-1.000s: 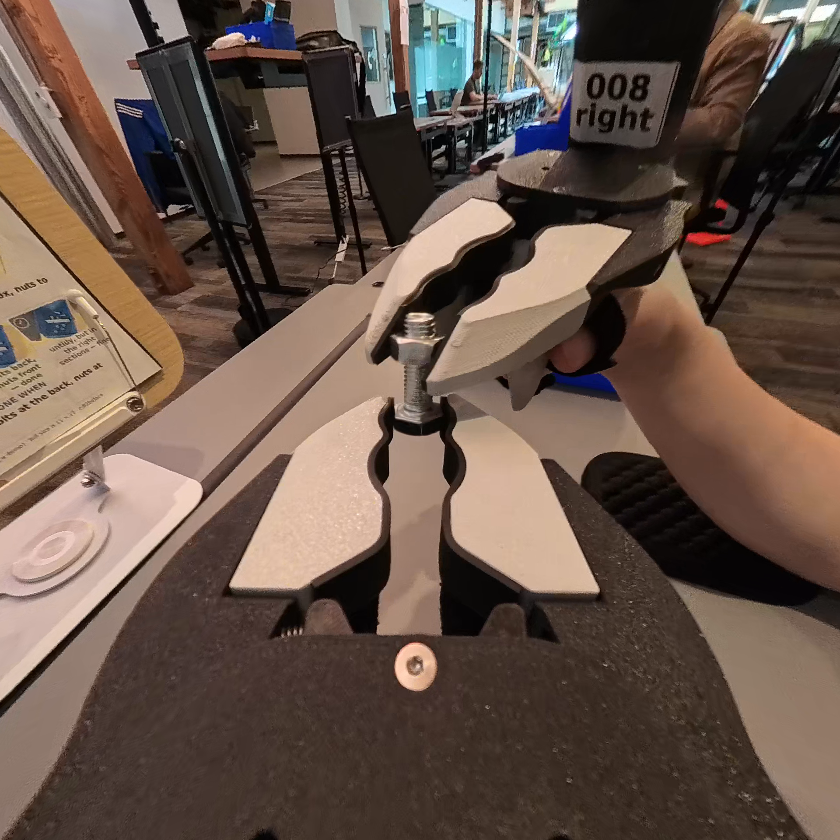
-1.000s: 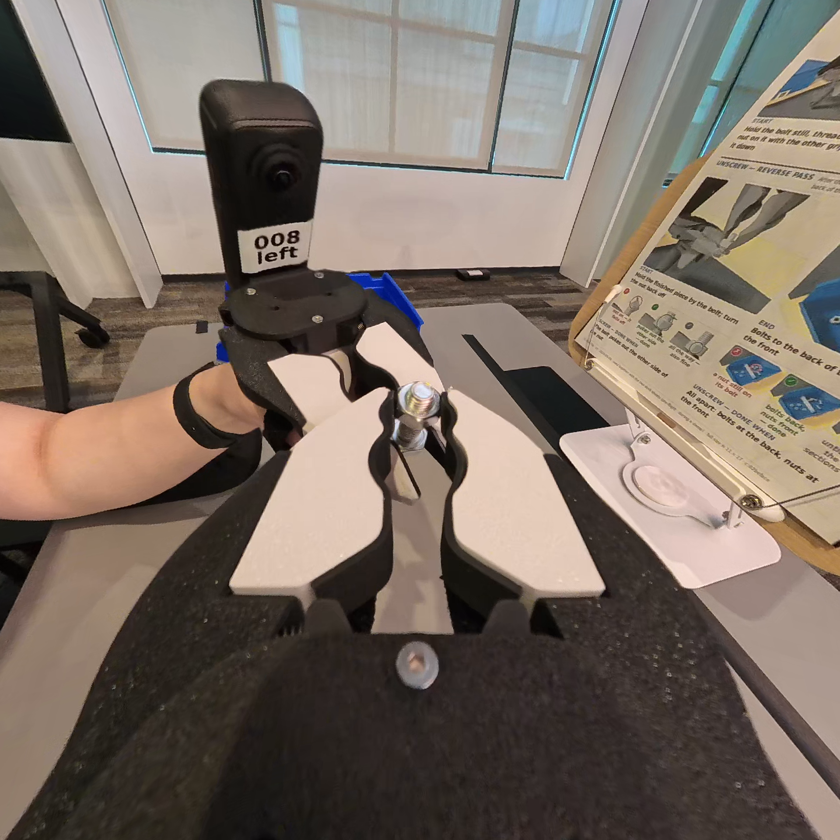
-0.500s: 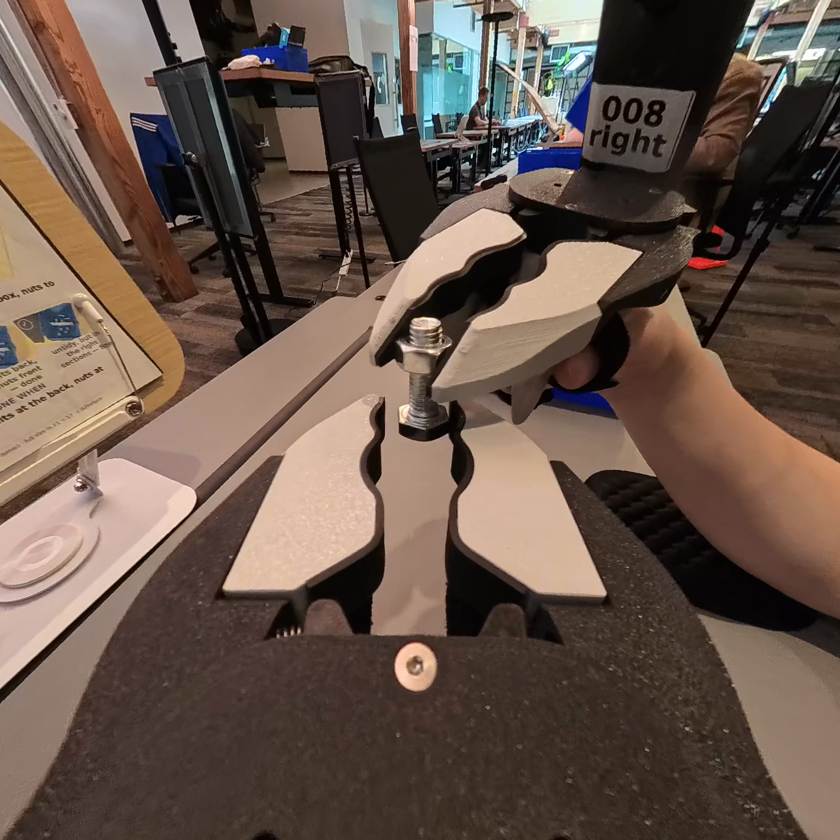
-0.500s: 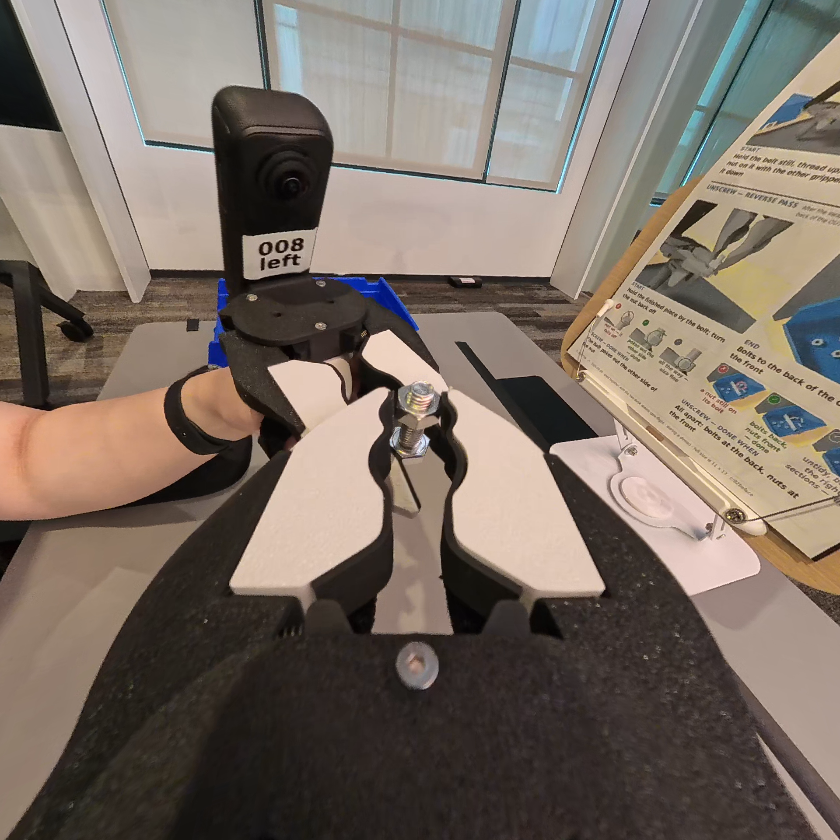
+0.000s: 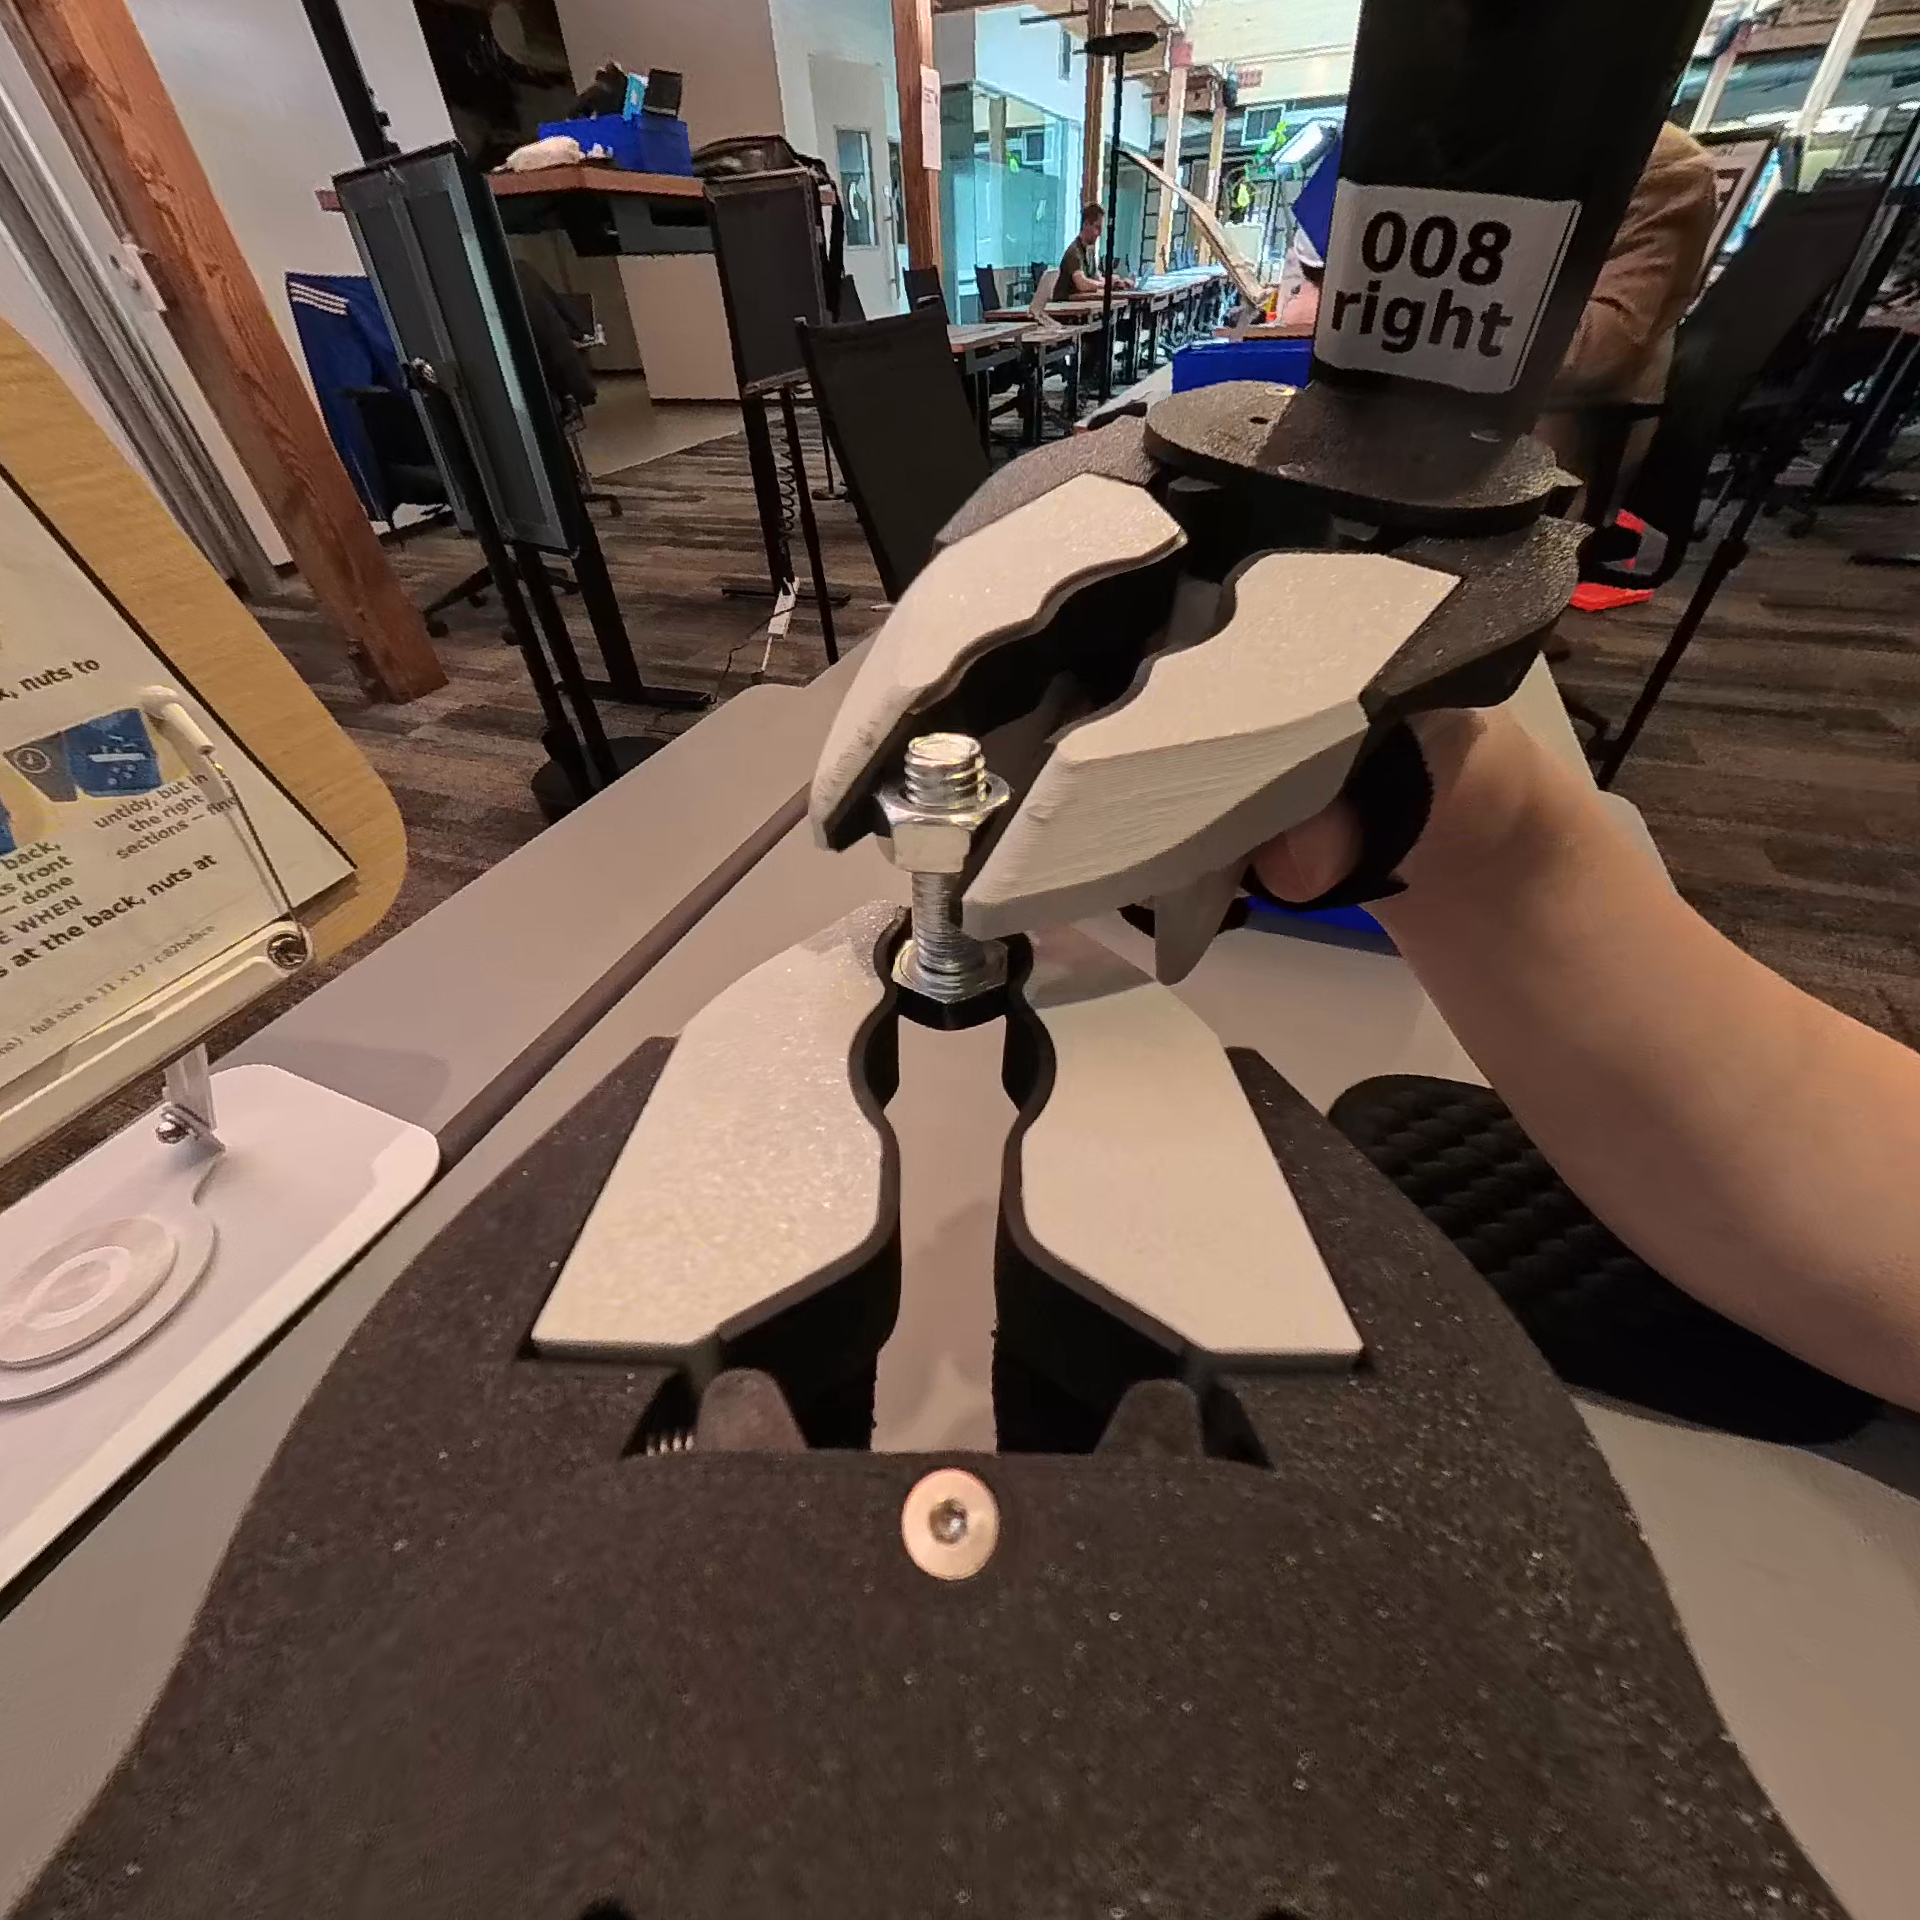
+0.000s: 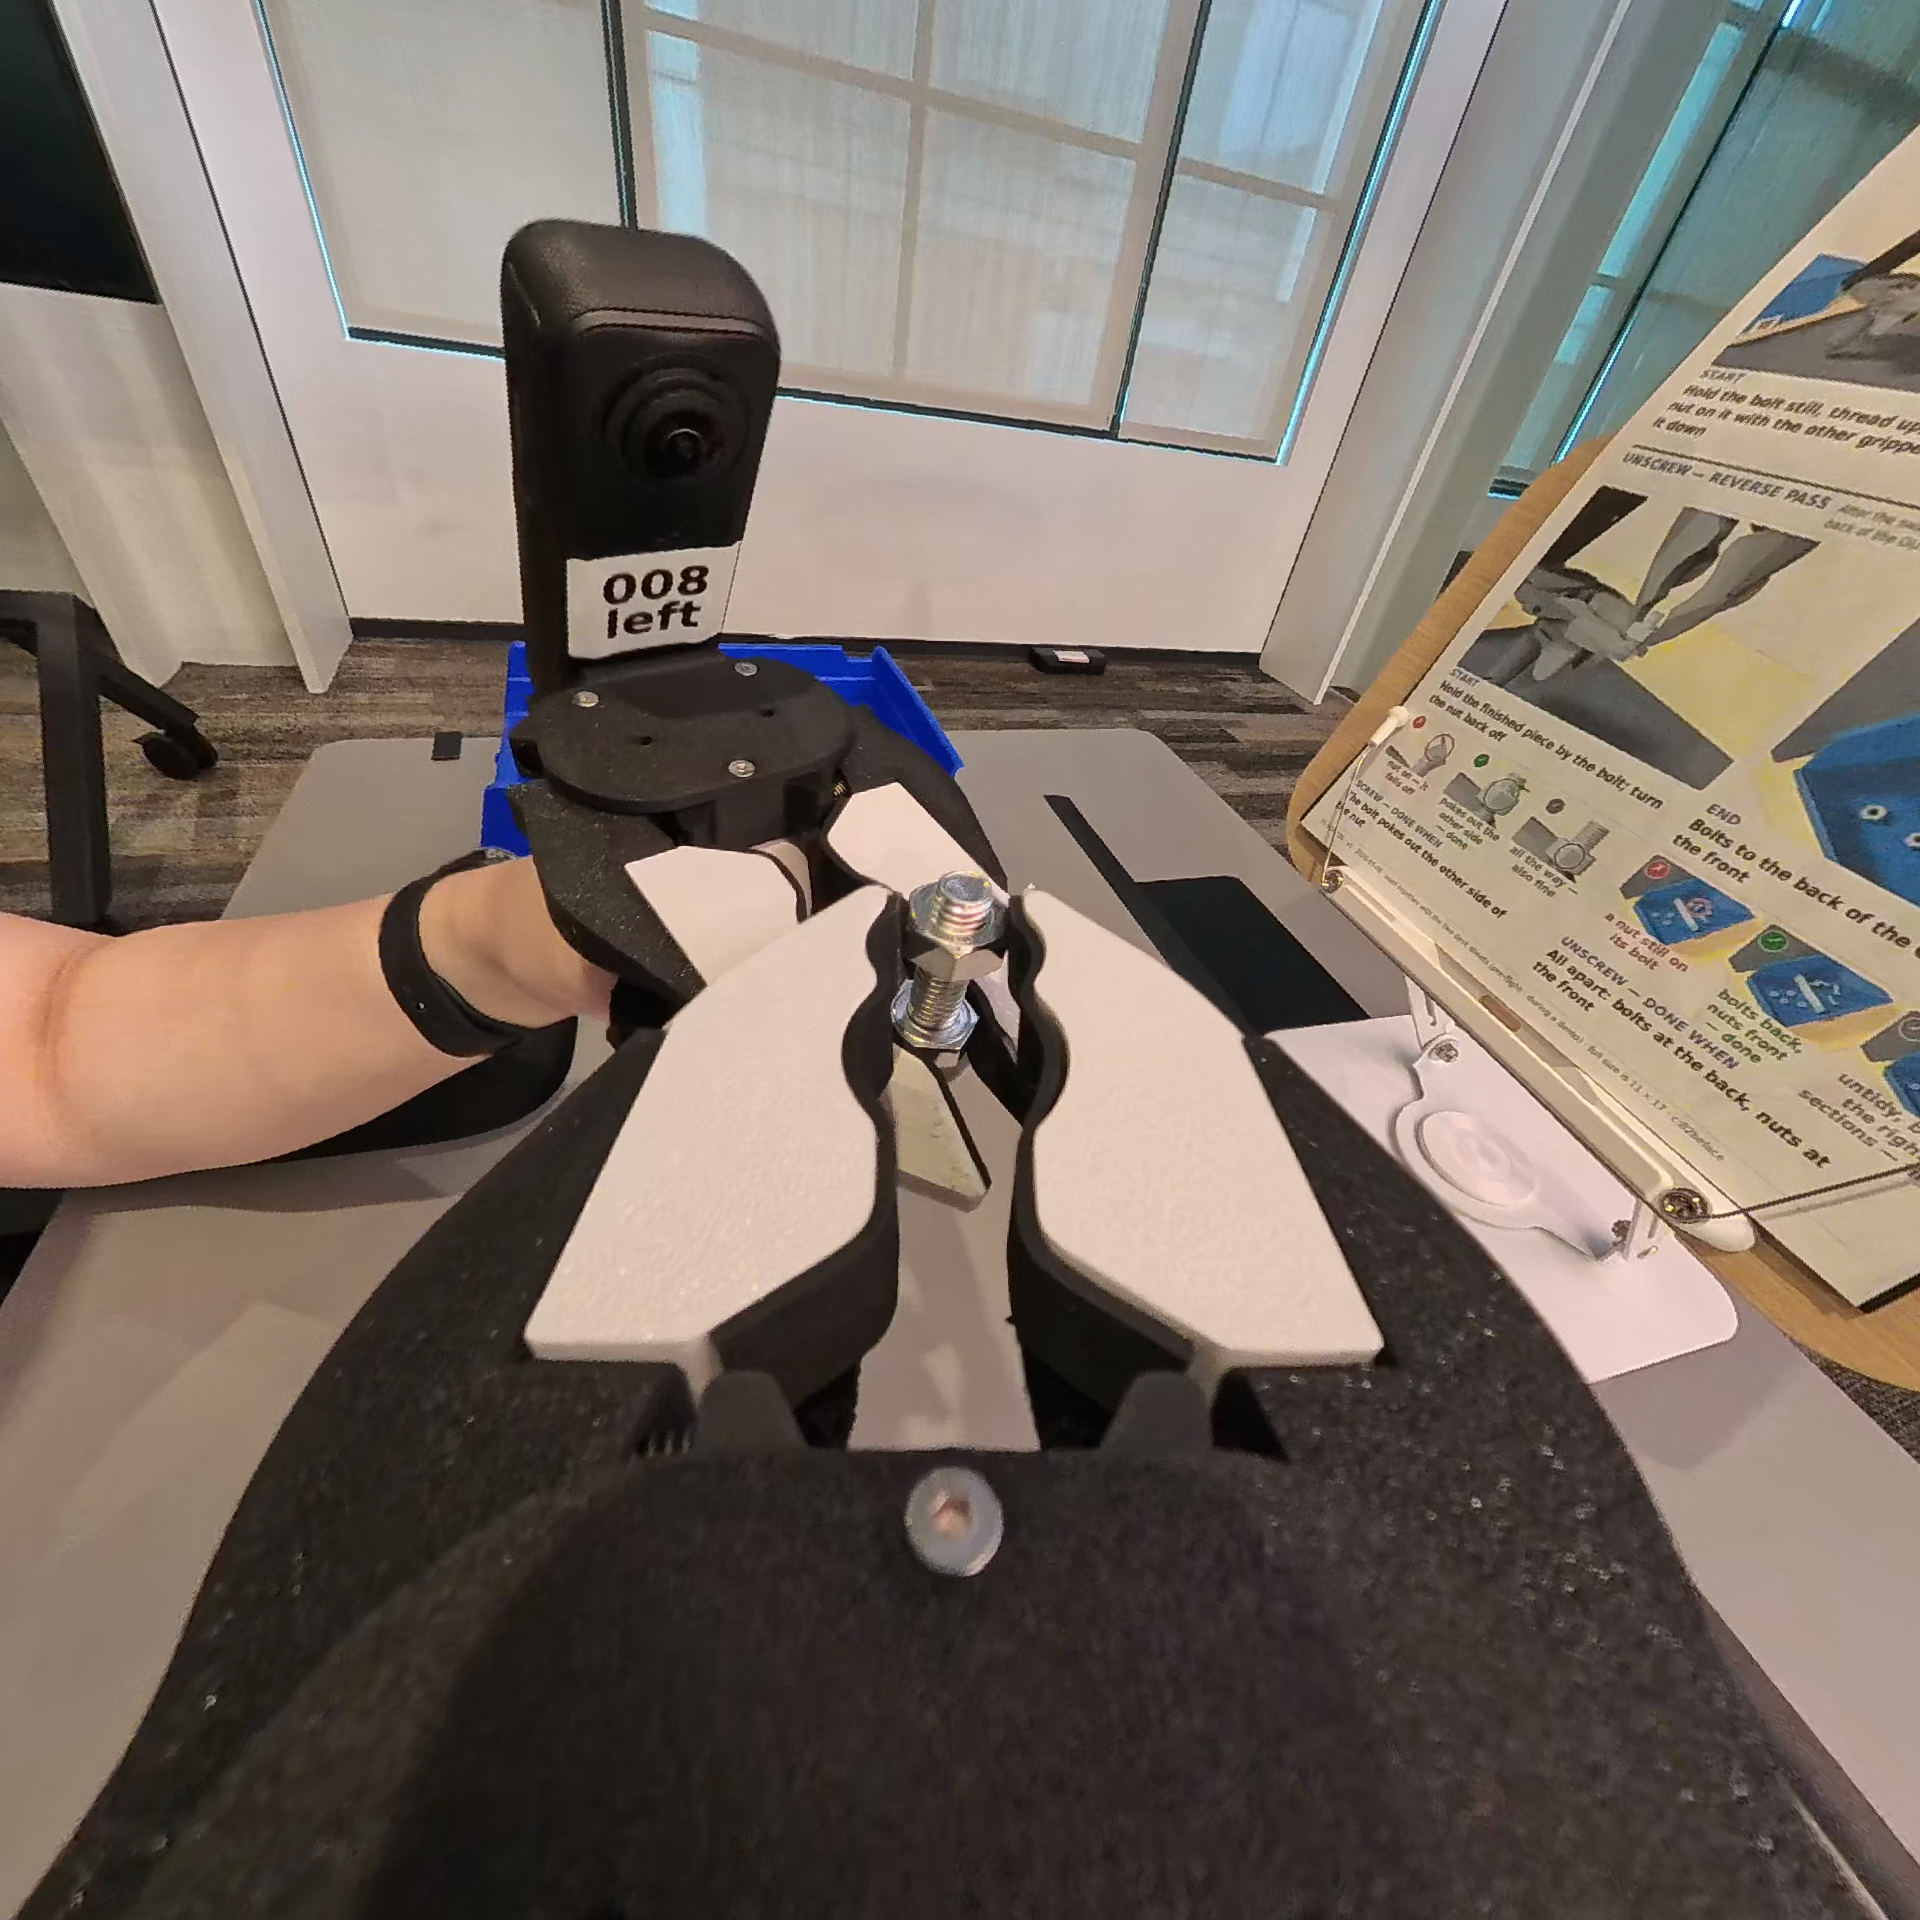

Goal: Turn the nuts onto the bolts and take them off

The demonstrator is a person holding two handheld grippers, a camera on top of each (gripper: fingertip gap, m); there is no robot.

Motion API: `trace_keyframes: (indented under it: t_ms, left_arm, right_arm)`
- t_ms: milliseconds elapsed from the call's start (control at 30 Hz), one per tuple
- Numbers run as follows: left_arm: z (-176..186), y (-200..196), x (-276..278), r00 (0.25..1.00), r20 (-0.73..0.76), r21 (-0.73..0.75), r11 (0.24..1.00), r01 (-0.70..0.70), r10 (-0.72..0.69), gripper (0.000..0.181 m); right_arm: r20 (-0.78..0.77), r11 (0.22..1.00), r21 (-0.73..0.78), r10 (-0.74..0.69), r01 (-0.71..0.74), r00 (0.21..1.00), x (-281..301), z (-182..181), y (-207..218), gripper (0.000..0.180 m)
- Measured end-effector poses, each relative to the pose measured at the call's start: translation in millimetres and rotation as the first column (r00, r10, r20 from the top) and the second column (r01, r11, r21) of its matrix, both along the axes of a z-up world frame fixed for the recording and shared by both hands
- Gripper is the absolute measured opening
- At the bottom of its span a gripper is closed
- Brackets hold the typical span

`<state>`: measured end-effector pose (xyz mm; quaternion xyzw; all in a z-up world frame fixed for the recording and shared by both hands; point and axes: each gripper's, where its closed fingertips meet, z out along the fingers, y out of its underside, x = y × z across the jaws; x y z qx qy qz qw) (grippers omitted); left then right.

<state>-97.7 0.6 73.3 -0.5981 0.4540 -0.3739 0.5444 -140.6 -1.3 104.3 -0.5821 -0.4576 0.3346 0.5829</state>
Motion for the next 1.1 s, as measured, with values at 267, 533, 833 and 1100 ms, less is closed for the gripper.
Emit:
trace_keyframes:
  t_ms: [267,533,833,1100]
  left_arm:
    - [-0.6,3.4,0.3,1.0,0.004,-0.004,1.0,-0.026,0.026,0.014]
    - [3.2,0.0,0.4,1.0,0.011,-0.002,1.0,-0.02,0.02,0.014]
    - [3.7,1.1,-1.5,0.999,0.032,-0.035,0.999,-0.001,0.002,0.015]
    - [7.2,-1.3,-2.7,0.999,0.045,-0.04,0.999,0.008,-0.006,0.015]
  right_arm:
    - [-0.04,0.999,0.017,-0.047,0.047,0.998,5.2,8.3,2.7,0.028]
    - [-0.042,1.0,-0.006,-0.023,0.023,0.999,2.7,5.6,1.6,0.024]
    - [-0.088,0.997,-0.046,0.051,-0.056,0.995,8.8,7.6,-5.3,0.023]
    - [-0.098,0.998,-0.063,0.025,-0.031,0.995,14.7,7.6,-0.2,0.026]
